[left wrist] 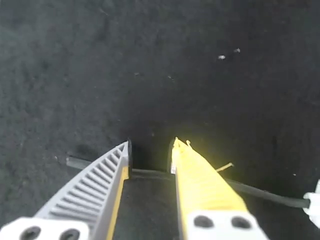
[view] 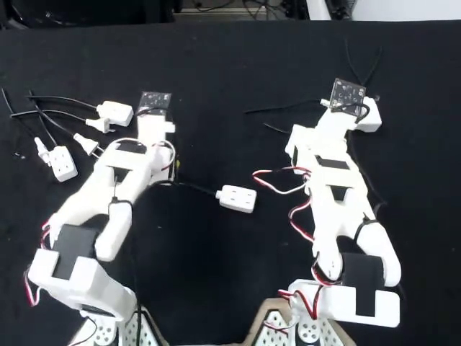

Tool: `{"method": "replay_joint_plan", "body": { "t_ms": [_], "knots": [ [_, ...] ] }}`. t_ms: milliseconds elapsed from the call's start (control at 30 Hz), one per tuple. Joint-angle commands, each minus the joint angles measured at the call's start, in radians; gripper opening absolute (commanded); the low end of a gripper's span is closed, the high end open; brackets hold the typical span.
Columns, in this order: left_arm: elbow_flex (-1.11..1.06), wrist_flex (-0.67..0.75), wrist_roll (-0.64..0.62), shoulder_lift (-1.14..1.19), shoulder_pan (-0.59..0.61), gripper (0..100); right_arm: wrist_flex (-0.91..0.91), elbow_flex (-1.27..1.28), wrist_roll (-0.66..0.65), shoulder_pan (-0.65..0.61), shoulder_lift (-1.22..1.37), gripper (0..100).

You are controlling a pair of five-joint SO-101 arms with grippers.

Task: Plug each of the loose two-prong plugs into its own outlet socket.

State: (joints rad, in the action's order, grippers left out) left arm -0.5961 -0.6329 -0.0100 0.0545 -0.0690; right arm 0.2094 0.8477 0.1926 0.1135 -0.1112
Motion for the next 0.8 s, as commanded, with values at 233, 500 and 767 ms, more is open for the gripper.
{"method": "replay_joint_plan", "body": {
  "t_ms": [233, 500, 767],
  "knots": [
    [0.051, -0.216, 0.115, 0.009, 0.101, 14, 0.002, -0.067, 0.009, 0.011, -0.053, 9.5],
    [0.045, -0.396, 0.138, -0.078, 0.111, 14, 0.005, -0.067, 0.009, 0.011, -0.053, 9.5],
    [0.041, -0.453, 0.08, -0.247, 0.12, 14, 0.146, -0.059, 0.009, -0.158, -0.053, 9.0]
  ]
}}
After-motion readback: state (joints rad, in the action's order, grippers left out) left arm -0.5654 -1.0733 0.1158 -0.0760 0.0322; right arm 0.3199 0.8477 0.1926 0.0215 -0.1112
